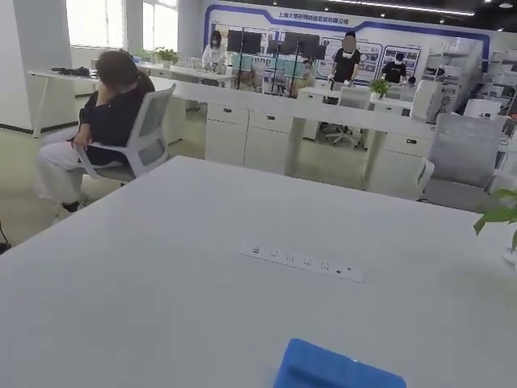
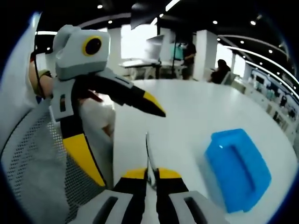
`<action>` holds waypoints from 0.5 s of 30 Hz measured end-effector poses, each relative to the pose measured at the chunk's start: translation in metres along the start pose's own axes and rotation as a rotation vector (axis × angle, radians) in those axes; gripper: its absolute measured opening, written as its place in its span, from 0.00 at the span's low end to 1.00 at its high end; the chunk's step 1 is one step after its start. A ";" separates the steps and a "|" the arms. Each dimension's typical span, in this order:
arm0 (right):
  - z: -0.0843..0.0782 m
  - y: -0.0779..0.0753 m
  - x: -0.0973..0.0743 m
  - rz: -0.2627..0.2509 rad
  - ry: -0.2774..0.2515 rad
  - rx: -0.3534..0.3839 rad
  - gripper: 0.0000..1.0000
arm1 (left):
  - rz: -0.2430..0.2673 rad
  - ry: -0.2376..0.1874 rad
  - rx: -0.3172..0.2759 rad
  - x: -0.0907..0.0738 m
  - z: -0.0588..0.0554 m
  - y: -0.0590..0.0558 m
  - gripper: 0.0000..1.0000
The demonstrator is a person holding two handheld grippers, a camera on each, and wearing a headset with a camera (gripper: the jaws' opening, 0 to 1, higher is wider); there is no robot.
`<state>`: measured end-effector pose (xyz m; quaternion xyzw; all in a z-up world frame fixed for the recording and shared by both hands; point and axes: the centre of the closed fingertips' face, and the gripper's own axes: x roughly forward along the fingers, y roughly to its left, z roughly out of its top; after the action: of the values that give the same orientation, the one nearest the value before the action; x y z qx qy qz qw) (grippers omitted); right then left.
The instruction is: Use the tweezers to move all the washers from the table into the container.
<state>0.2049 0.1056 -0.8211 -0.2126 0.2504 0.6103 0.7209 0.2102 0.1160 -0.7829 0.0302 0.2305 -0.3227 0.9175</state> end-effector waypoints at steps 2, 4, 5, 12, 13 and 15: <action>-0.001 -0.002 -0.002 -0.007 -0.016 0.066 0.03 | -0.001 -0.001 0.000 0.000 0.000 0.000 0.82; -0.001 -0.005 -0.005 -0.006 -0.025 0.114 0.03 | -0.003 0.002 0.002 0.000 0.000 -0.001 0.82; 0.000 -0.008 -0.007 -0.016 -0.040 0.147 0.03 | -0.004 0.001 0.002 0.000 0.000 -0.001 0.82; 0.009 -0.035 -0.024 -0.046 -0.107 0.259 0.03 | -0.001 -0.004 0.000 0.000 0.001 0.000 0.81; 0.011 -0.038 -0.026 -0.049 -0.116 0.269 0.03 | 0.000 -0.004 0.000 0.000 0.001 0.000 0.81; 0.016 -0.049 -0.030 -0.060 -0.145 0.304 0.03 | 0.001 -0.004 -0.002 0.000 0.001 0.001 0.81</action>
<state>0.2506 0.0843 -0.7897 -0.0637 0.2805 0.5574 0.7788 0.2107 0.1164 -0.7822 0.0290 0.2292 -0.3220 0.9181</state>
